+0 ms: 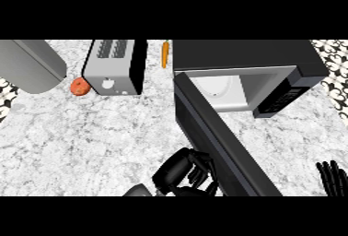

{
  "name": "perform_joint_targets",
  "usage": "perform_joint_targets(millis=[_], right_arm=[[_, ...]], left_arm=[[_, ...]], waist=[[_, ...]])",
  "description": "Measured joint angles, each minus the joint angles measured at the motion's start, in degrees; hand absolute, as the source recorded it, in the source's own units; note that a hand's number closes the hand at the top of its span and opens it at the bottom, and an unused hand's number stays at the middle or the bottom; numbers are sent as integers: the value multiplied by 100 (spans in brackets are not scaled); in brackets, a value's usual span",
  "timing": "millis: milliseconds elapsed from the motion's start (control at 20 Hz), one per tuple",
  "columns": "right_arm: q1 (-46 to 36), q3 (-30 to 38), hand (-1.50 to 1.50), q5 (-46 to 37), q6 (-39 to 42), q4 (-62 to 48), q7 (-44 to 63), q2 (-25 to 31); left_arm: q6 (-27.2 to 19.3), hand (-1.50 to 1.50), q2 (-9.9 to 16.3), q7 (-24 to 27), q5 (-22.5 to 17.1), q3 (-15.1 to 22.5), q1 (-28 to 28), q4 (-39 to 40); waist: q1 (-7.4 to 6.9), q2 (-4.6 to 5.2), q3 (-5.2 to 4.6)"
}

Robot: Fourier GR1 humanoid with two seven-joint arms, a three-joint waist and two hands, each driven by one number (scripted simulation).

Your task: Pick up the milk, place it into the microwave and close the microwave

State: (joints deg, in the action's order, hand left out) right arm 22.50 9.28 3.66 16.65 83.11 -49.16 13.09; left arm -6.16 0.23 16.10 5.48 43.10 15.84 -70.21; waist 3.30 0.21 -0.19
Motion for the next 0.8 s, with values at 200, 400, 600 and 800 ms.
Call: perform_joint_targets(millis=[200,400,600,800], right_arm=[[240,-60,-150,384,238,766,337,112],[528,-107,-150,639,406,1388,543,239],[654,-110,-150,909,566,1941,841,414],[739,-189,-150,1092,703,2339,1036,515]], left_arm=[[-732,150,0,506,-572,499,312,568],[-1197,150,1,692,-1204,932,697,1014],[-1426,150,12,661,-1775,1325,1028,1233],[-1746,150,19,781,-2291,1540,1247,1195]], waist=[[75,19,-6],[194,40,-9],[309,65,-12],[443,94,-17]])
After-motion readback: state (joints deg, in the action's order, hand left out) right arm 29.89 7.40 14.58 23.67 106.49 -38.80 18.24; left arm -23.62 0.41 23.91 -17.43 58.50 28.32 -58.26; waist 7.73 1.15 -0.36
